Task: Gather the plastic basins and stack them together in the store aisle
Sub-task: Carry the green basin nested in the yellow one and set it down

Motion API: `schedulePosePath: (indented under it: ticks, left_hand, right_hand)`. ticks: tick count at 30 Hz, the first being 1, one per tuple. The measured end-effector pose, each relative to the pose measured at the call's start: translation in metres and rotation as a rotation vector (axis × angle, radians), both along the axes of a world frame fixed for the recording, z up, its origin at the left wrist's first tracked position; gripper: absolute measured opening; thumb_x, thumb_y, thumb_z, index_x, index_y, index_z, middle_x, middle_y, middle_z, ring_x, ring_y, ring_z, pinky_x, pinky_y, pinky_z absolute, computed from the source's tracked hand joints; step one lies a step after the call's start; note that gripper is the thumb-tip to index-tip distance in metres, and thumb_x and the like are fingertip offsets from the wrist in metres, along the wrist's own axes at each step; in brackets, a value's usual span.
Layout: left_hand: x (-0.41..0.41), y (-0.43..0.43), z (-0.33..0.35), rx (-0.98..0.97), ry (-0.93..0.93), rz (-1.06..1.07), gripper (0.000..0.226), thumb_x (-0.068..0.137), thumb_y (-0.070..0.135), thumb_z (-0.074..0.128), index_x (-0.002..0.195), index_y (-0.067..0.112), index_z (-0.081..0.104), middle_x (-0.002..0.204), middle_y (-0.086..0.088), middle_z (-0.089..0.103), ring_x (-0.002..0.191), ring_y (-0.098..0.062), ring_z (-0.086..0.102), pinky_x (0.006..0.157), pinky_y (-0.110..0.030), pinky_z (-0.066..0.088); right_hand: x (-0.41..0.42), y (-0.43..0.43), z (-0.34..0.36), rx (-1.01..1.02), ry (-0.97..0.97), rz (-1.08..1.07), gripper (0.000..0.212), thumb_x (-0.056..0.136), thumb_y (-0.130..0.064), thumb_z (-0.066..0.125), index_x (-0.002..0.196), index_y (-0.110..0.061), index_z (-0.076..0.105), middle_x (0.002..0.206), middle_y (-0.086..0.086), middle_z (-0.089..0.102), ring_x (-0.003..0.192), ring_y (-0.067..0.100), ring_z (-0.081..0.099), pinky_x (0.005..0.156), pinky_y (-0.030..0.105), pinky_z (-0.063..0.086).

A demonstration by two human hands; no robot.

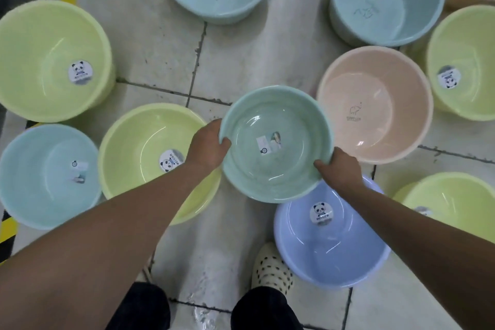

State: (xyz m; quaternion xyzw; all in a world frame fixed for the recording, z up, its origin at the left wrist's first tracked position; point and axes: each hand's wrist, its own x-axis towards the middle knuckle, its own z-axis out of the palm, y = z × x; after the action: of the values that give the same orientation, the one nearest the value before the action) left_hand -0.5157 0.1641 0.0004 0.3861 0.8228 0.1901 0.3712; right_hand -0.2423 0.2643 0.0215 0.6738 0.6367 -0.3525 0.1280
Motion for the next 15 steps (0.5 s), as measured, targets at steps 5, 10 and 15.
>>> schedulePosePath:
  ticks: [5, 10, 15]
  left_hand:
    - [0.001, 0.007, -0.033, -0.029, 0.253, -0.124, 0.029, 0.087, 0.013, 0.051, 0.115, 0.012, 0.057, 0.095, -0.001, 0.065, 0.099, -0.026, 0.061, 0.111, -0.04, 0.025]
    - [0.005, 0.015, -0.048, -0.226, 0.428, -0.284, 0.033, 0.086, 0.018, 0.052, 0.118, 0.01, 0.058, 0.119, -0.005, 0.063, 0.129, -0.02, 0.046, 0.108, -0.04, 0.012]
    - [0.001, 0.027, -0.037, -0.262, 0.316, -0.169, 0.031, 0.083, 0.017, 0.057, 0.113, 0.013, 0.059, 0.105, -0.003, 0.065, 0.116, -0.025, 0.051, 0.105, -0.04, 0.022]
  right_hand:
    - [-0.001, -0.005, -0.025, -0.044, 0.056, -0.064, 0.047, 0.083, -0.024, 0.063, 0.128, -0.012, 0.056, 0.114, 0.016, 0.068, 0.106, 0.036, 0.061, 0.085, 0.038, 0.048]
    - [-0.005, 0.0, -0.038, -0.078, 0.106, -0.158, 0.044, 0.082, -0.007, 0.061, 0.126, -0.006, 0.058, 0.113, 0.02, 0.068, 0.101, 0.036, 0.064, 0.087, 0.04, 0.051]
    - [-0.003, -0.003, -0.028, -0.038, 0.297, -0.349, 0.044, 0.082, 0.001, 0.057, 0.122, -0.015, 0.058, 0.1, 0.007, 0.063, 0.088, 0.027, 0.057, 0.062, 0.029, 0.049]
